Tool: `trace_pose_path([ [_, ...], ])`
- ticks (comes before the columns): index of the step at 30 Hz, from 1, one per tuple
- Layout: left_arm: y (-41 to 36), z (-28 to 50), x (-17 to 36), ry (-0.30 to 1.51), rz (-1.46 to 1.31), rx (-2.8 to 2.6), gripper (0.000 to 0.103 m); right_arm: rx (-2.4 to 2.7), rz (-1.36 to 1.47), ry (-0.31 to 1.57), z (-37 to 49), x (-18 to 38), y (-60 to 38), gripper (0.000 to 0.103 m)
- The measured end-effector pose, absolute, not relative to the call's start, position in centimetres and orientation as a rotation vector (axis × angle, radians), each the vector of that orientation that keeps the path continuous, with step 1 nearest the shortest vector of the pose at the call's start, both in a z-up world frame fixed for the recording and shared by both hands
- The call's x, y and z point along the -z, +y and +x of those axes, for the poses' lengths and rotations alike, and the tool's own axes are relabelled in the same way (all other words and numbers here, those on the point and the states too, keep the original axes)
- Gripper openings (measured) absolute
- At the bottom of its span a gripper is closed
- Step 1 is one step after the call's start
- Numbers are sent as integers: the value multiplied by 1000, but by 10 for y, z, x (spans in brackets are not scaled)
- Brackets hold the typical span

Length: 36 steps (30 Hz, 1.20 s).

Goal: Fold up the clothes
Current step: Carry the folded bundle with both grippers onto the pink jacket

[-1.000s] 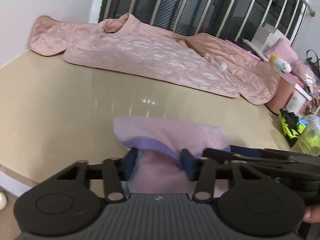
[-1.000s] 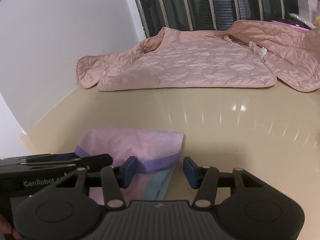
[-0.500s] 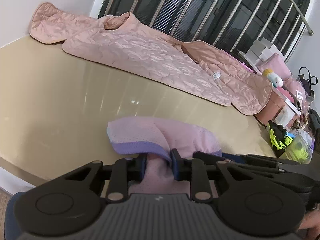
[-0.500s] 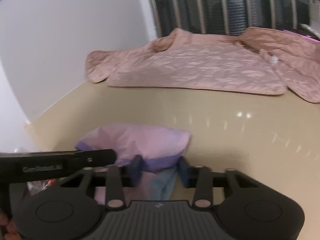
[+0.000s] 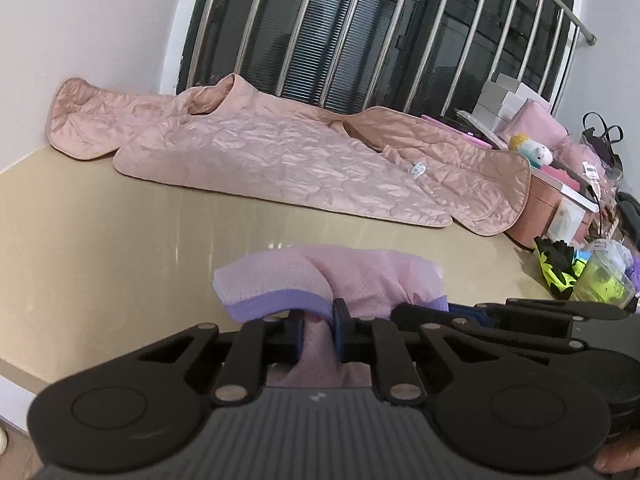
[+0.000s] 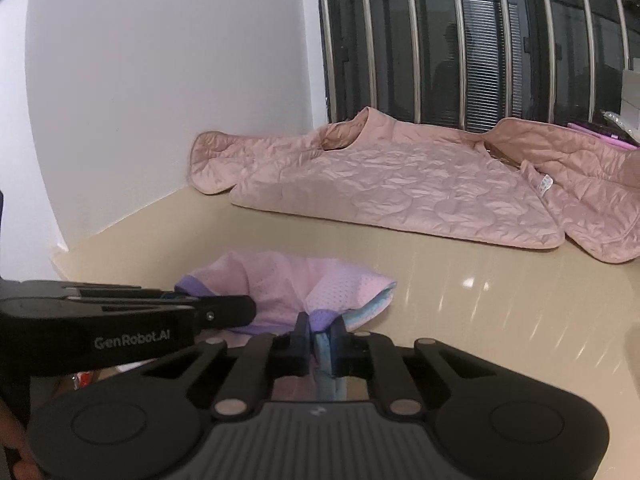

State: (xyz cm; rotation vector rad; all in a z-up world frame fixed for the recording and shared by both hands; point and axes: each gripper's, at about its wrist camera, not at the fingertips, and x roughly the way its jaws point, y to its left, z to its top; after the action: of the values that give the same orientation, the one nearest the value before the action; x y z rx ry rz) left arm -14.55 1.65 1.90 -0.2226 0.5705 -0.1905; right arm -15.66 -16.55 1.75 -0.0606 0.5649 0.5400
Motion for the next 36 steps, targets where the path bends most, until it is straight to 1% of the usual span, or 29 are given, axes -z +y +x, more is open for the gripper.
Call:
trace_pose_path([
  [10, 10, -133, -37, 569, -214, 206, 13, -526, -25, 561, -145, -29, -175, 8],
  [18, -3, -97, -97, 455, -177, 252, 13, -512, -50, 437, -120, -79, -188, 8],
  [23, -24, -49, -140, 370, -146, 284, 13, -435, -124, 332, -86, -114, -195, 8],
  [28, -50, 18, -170, 342, -155, 317, 13, -356, -108, 301, -35, -143, -211, 8],
  [32, -73, 77, -180, 331, -150, 332, 13, -293, -85, 301, 23, -152, -222, 8],
  [36, -89, 141, -174, 351, -176, 339, 13, -265, -46, 332, 93, -149, -233, 8],
])
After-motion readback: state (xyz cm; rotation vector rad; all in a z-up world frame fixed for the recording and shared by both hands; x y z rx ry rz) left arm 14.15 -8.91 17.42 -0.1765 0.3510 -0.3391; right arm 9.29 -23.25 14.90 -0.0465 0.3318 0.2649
